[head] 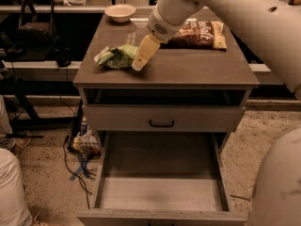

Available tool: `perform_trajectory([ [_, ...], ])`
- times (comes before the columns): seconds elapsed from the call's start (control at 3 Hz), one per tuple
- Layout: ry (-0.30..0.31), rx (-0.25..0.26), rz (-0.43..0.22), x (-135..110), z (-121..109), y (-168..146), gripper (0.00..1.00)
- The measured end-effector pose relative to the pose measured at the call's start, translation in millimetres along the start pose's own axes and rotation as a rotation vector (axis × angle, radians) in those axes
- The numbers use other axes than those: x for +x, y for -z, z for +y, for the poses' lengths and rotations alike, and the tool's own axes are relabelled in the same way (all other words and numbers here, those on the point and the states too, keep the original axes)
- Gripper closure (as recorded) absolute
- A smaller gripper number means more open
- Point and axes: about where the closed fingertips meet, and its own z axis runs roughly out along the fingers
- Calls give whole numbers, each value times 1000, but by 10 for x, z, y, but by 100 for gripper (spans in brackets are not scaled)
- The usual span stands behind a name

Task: Place green jalapeno chip bag into middle drawer

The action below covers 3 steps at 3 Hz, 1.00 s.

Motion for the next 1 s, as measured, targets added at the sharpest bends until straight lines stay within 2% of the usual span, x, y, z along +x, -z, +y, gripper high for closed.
perform_trajectory([
  [0.33, -15, -50, -2, -129, 70, -301, 0],
  [0.67, -39, -86, -10, -207, 86, -534, 27],
  [1.0, -55, -111, -27, -240, 92, -641, 50],
])
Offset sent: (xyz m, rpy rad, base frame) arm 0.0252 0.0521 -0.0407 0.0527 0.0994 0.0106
